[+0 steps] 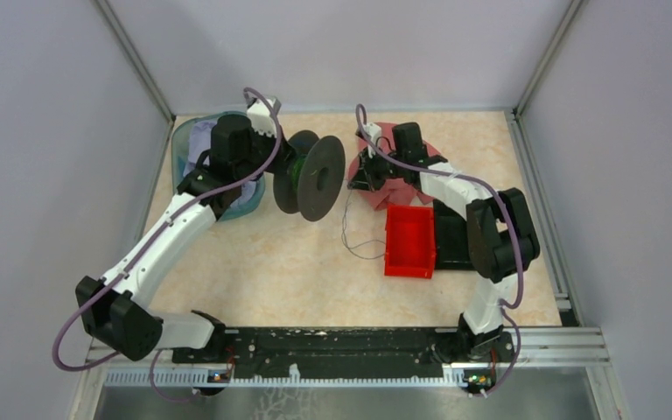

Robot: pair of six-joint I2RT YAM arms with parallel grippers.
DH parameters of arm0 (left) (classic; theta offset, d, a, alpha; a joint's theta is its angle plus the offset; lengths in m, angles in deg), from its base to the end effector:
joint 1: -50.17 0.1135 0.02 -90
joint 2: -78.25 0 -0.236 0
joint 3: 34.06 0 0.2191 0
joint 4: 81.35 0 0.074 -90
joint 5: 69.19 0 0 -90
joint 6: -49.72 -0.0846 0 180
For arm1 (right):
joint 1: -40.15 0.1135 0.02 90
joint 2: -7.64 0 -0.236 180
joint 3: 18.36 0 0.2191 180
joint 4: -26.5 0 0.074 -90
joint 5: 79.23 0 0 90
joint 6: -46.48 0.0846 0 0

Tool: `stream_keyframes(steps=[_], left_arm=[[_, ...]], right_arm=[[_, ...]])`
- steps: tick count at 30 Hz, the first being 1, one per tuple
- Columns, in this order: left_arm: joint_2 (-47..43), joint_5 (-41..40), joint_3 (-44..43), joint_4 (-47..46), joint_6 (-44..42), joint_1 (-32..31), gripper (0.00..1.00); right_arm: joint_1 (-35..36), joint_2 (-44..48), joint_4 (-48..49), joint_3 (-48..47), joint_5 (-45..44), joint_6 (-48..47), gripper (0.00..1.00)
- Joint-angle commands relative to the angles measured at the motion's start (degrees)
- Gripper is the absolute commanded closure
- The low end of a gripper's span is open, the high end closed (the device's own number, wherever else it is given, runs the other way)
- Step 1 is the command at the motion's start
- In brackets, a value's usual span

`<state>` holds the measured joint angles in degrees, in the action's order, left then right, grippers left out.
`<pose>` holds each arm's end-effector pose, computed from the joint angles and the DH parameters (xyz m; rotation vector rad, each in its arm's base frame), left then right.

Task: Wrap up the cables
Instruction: Wrap the cable around the cable reel.

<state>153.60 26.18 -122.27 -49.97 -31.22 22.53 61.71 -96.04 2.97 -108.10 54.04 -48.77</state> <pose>0.2833 -0.1573 0.3403 0.3750 1.8901 -0.5220 0.3471 0.1995 0.2075 -0.9072 1.9926 0.9940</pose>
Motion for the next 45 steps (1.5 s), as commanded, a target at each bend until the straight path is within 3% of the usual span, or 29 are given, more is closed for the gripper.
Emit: stream_keyframes(steps=[1, 6, 11, 17, 28, 38, 45], left_arm=[[0.0, -1.1, -3.1, -4.6, 7.1, 2.1, 1.0], [-0.2, -2.1, -3.5, -4.3, 7.6, 2.8, 1.0], [-0.8, -2.4, -4.1, -4.2, 7.4, 4.0, 1.0], [-1.3, -1.8, -5.4, -3.8, 6.9, 5.1, 1.0], [-2.4, 3.0, -6.8, -2.7, 5.5, 5.3, 1.0], [-3.2, 7.6, -10.0, -0.3, 4.3, 5.5, 1.0], [-3.0, 10.1, -13.7, 1.9, 4.3, 5.6, 1.0]], right_arm=[[-0.4, 1.0, 8.1, 2.7, 9.2, 2.9, 0.93], [-0.4, 2.5, 10.3, 5.2, 13.2, 3.9, 0.86], [-0.4, 4.5, 7.5, 4.2, 12.9, 3.1, 0.73], [-0.4, 8.3, 3.6, 3.5, 10.2, -0.1, 0.54], [-1.1, 13.2, -1.2, 3.7, 1.5, -9.8, 0.35], [-1.1, 11.7, 5.6, 6.4, -2.9, -2.3, 0.31], [-1.2, 6.0, 8.1, 4.7, 3.8, 1.0, 0.32]])
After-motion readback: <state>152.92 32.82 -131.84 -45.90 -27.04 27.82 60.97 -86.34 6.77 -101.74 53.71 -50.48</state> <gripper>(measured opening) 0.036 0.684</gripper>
